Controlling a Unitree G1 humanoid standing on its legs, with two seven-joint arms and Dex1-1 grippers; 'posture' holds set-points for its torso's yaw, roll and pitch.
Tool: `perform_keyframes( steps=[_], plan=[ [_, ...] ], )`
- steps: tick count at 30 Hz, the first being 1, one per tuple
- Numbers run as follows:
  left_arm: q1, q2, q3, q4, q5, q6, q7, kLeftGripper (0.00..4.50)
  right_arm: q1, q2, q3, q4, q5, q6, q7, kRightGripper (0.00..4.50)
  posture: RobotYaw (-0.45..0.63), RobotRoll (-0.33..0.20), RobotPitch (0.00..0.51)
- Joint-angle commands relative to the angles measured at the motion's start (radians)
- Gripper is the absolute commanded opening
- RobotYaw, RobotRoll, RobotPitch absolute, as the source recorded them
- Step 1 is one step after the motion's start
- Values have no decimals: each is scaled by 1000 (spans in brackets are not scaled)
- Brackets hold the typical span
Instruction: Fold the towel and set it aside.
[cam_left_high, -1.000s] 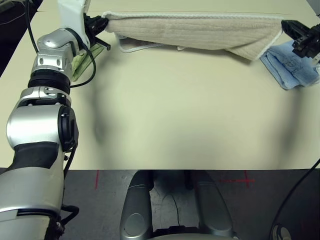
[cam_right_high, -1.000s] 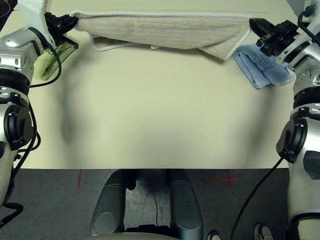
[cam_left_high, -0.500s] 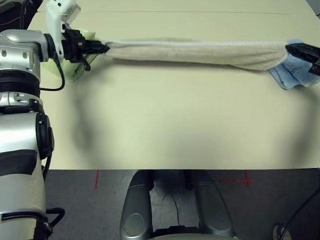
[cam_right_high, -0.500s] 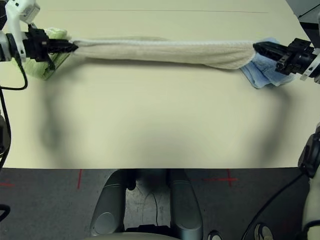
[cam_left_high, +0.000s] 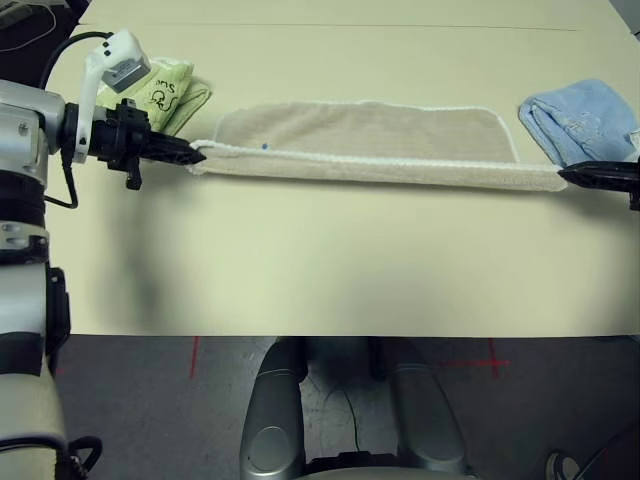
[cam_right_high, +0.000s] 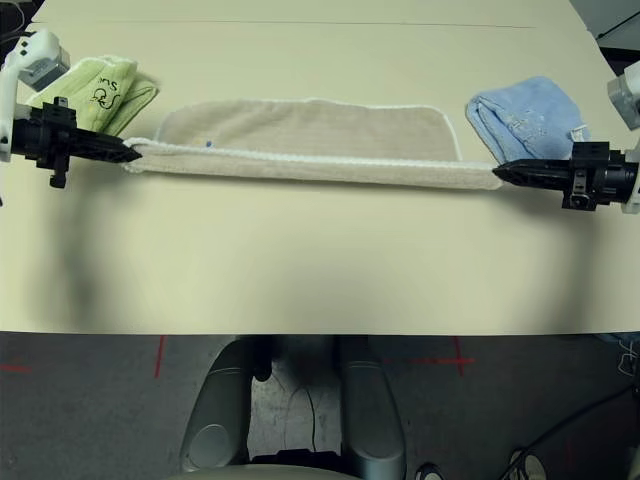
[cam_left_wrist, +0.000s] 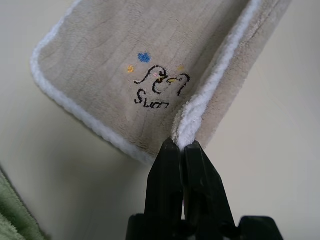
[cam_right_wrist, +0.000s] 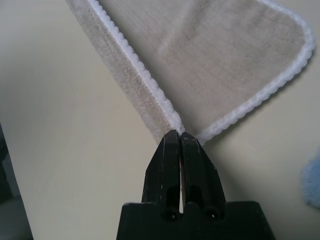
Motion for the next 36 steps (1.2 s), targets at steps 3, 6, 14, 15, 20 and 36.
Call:
perform_keyframes(
  steps=[3, 6, 14, 15, 20, 36],
  plan=[
    [90, 124, -68, -78, -60, 22, -8, 13, 79, -99, 39, -37, 25, 18, 9, 0, 13, 0, 331],
    [119, 171, -107, -116, -109, 30, -8, 13, 104, -134, 73, -59, 68, 43, 9, 0, 13, 0, 326],
    [164, 304, -199, -201, -272, 65, -8, 13, 152, -206, 168, -113, 151, 48, 9, 0, 24, 0, 323],
    [177, 311, -200, -202, -284, 60, -8, 13, 163, -220, 182, -120, 162, 47, 9, 0, 24, 0, 323],
    [231, 309, -177, -210, -315, 53, -8, 13, 183, -254, 218, -137, 204, 51, 9, 0, 24, 0, 321],
    [42, -90, -43, 72, -90, -107, 249, 13, -105, 25, 170, 50, 60, -31, -145, 0, 24, 0, 317]
  ],
)
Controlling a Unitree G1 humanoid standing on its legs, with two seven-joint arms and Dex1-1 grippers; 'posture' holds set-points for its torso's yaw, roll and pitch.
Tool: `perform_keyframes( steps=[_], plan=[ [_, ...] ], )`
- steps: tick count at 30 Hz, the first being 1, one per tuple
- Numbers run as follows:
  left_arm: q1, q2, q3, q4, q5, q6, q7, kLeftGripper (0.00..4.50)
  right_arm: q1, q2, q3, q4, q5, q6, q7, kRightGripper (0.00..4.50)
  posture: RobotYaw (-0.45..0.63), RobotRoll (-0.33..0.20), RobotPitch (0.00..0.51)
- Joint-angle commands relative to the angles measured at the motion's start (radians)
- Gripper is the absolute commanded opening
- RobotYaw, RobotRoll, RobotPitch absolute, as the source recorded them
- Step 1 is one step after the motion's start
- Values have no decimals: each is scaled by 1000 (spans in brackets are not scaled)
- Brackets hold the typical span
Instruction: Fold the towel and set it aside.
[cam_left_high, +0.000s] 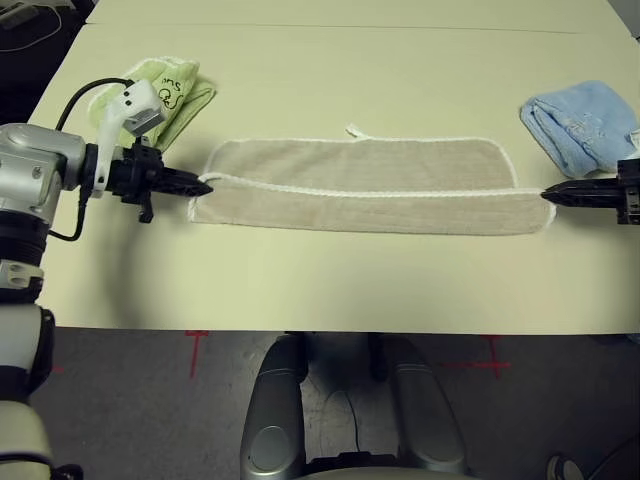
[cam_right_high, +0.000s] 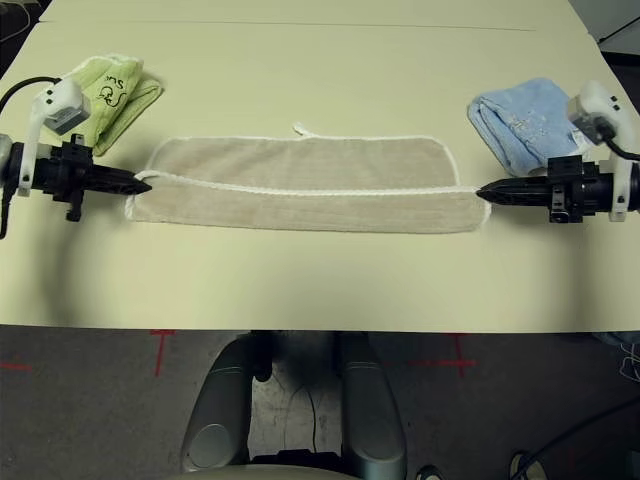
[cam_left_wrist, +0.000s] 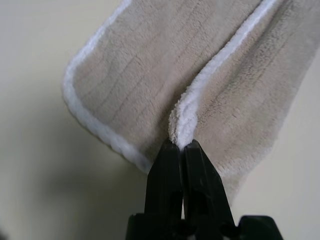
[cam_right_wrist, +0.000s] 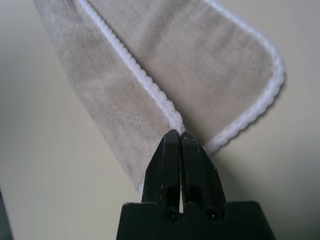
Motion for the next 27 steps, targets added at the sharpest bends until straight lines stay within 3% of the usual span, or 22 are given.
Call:
perform_keyframes(
  steps=[1, 8, 17, 27],
  plan=[
    [-35, -40, 35, 57, 44, -36, 50, 13, -27, 18, -29, 50, -31, -28, -21, 0, 23, 0, 316],
    [-127, -99, 75, 173, 89, -76, 73, 13, -109, 54, -54, 193, -81, -111, -74, 0, 20, 0, 315],
    [-162, -87, 110, 297, 149, -124, 136, 13, -148, 74, -83, 348, -139, -216, -137, 0, 19, 0, 319],
    [-164, -95, 122, 343, 181, -163, 193, 13, -199, 147, -73, 454, -225, -336, -339, 0, 16, 0, 324]
  ],
)
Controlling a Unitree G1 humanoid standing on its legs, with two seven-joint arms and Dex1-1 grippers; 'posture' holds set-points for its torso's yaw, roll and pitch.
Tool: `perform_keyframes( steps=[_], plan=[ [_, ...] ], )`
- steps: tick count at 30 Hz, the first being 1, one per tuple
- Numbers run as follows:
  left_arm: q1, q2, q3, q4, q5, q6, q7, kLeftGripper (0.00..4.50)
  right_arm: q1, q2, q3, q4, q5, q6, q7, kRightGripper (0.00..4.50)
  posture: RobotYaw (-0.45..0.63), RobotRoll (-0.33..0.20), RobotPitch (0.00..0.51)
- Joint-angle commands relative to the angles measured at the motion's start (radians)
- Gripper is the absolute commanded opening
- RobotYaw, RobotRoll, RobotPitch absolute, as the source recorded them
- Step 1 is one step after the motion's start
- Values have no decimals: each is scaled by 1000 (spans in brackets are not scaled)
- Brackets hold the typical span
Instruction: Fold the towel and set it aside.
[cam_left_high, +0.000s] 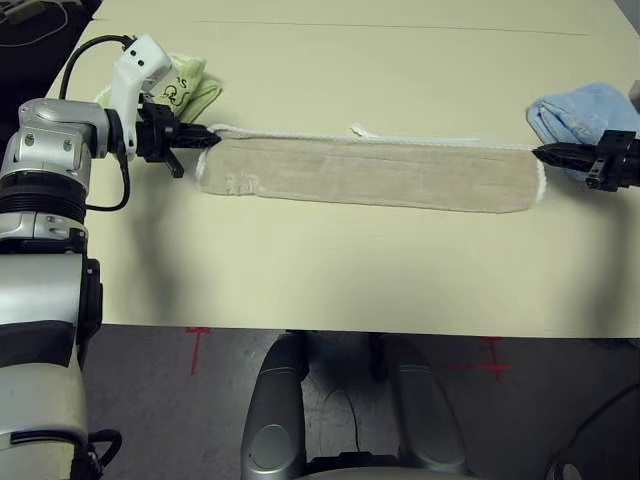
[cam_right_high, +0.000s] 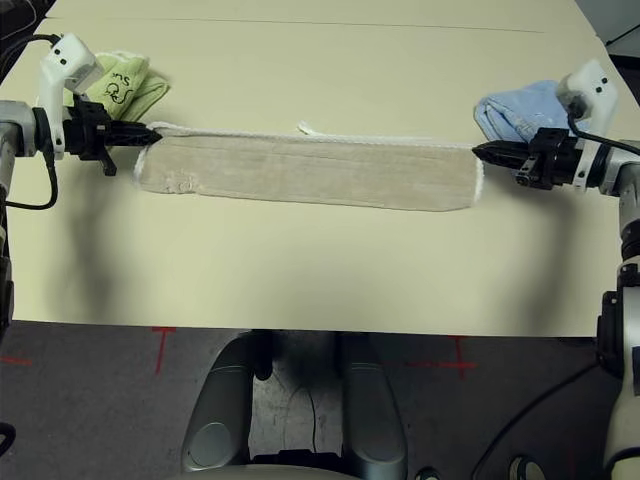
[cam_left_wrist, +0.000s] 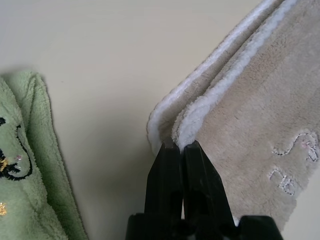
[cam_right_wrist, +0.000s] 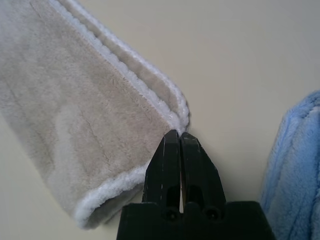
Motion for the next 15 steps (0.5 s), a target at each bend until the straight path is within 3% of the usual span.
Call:
perform_keyframes(
  steps=[1, 15],
  plan=[
    [1, 17, 13, 35, 44, -10, 44, 13, -8, -6, -19, 62, -41, -21, -80, 0, 18, 0, 325],
    [15, -1, -4, 74, 99, -89, 140, 13, -61, 52, -2, 98, -105, -64, -153, 0, 17, 0, 329]
  ],
)
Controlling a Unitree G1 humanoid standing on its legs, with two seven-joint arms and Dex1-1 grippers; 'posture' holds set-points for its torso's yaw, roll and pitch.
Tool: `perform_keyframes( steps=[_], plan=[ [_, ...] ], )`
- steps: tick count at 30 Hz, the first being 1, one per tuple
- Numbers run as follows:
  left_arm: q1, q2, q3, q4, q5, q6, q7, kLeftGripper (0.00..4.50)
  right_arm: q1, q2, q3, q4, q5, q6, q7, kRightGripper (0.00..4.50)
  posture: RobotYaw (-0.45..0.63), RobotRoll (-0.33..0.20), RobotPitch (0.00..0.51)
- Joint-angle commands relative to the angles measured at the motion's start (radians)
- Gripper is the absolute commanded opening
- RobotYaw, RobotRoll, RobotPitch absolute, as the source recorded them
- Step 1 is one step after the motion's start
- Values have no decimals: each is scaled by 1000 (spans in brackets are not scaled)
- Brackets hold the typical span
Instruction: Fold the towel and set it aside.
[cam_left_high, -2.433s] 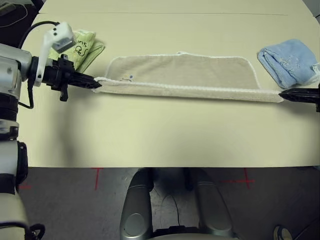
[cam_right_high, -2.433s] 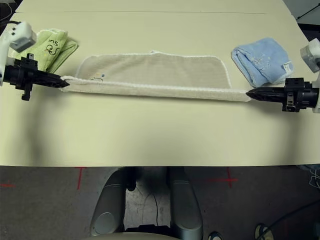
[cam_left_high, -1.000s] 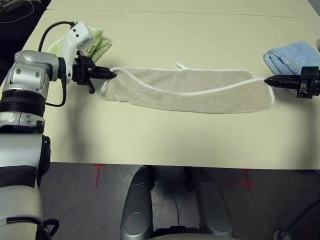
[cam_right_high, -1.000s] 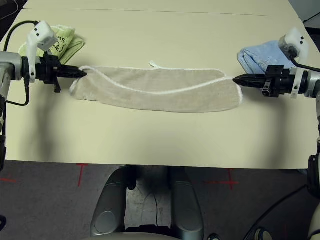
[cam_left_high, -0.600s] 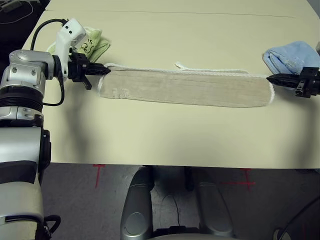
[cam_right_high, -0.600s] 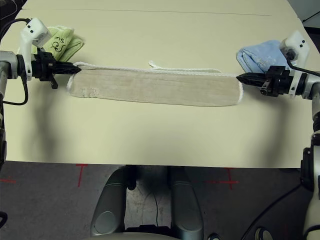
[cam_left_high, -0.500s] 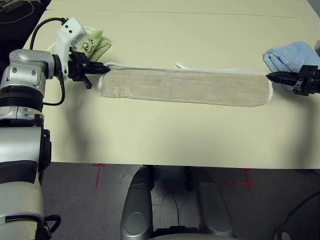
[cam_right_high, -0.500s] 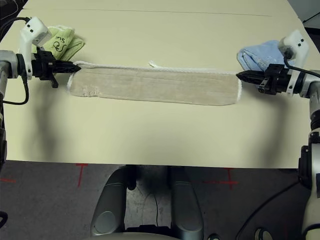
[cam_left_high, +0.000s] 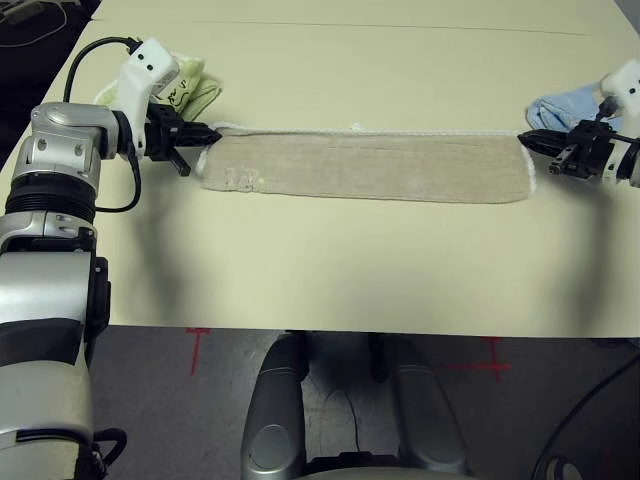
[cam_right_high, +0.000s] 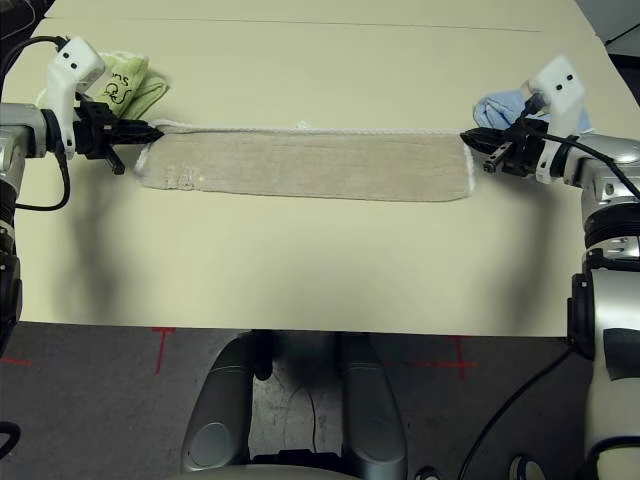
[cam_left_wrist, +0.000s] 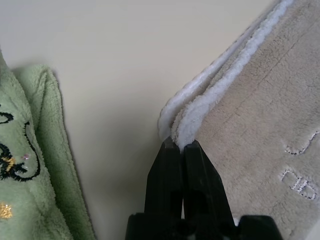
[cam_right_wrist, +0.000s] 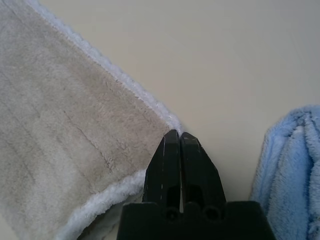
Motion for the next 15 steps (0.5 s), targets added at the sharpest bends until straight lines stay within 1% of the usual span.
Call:
perform_keyframes(
  steps=[1, 2, 4, 6, 7, 11, 14, 15],
  plan=[
    [16, 18, -9, 38, 66, -30, 62, 13, 1, -14, -5, 23, -31, 6, -26, 0, 18, 0, 330],
    [19, 17, -14, 40, 75, -34, 66, 237, 4, -12, -1, 20, -38, 2, -24, 0, 18, 0, 330],
    [23, 16, -16, 43, 87, -42, 73, 761, 9, -7, 0, 12, -47, 2, -27, 563, 17, 0, 331],
    [23, 14, -9, 44, 93, -53, 80, 1417, 16, -9, -2, 4, -51, 5, -18, 1108, 18, 0, 331],
    [23, 12, -5, 45, 96, -60, 83, 1845, 19, -11, -4, 1, -52, 10, -11, 1522, 18, 0, 331],
    [12, 8, 6, 56, 104, -77, 101, 3292, 33, -31, -11, -6, -50, 16, 27, 2963, 17, 0, 328],
    [1, 5, 10, 63, 110, -88, 121, 4462, 40, -46, -17, -8, -48, 15, 45, 4154, 17, 0, 327],
    [-7, 5, 12, 64, 111, -96, 132, 4500, 43, -56, -24, -7, -40, 21, 63, 4489, 17, 0, 323]
  ],
)
